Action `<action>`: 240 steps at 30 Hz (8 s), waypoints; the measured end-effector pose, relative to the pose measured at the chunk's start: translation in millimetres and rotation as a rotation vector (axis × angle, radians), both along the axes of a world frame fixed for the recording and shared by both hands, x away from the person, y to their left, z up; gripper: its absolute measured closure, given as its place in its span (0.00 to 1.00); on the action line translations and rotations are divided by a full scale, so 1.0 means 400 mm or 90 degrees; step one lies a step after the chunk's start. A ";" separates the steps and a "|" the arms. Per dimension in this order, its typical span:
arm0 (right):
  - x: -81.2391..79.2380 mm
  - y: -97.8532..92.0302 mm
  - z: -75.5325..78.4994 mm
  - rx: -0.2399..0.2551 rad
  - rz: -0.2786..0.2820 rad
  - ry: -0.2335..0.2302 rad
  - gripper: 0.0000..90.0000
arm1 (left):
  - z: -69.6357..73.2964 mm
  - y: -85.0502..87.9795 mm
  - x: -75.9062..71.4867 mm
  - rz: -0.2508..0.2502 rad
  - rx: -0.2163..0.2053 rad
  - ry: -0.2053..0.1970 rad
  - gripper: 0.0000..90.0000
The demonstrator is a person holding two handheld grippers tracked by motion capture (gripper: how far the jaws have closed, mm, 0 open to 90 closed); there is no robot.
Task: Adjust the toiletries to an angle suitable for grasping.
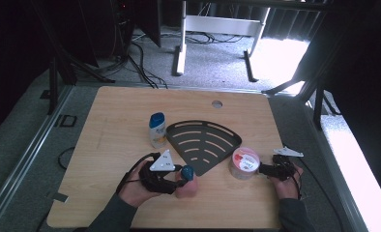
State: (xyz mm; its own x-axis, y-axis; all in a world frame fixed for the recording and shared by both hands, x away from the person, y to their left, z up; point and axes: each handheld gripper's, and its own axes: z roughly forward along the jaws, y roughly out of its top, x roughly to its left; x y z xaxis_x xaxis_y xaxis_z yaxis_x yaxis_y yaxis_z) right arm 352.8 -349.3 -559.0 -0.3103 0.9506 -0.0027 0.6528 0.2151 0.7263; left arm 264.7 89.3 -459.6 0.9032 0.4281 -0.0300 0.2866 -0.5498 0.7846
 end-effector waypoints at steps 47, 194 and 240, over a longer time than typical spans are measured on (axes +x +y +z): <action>0.000 0.000 0.000 0.000 0.000 0.000 0.20 | -0.056 -0.073 -0.039 0.003 0.068 -0.020 0.99; 0.012 0.005 0.101 0.070 0.140 -0.067 0.99 | -0.236 0.006 0.158 0.169 0.064 0.047 0.72; -0.087 0.108 0.127 0.041 0.260 -0.041 0.99 | -0.178 -0.016 0.124 0.122 -0.015 0.055 0.65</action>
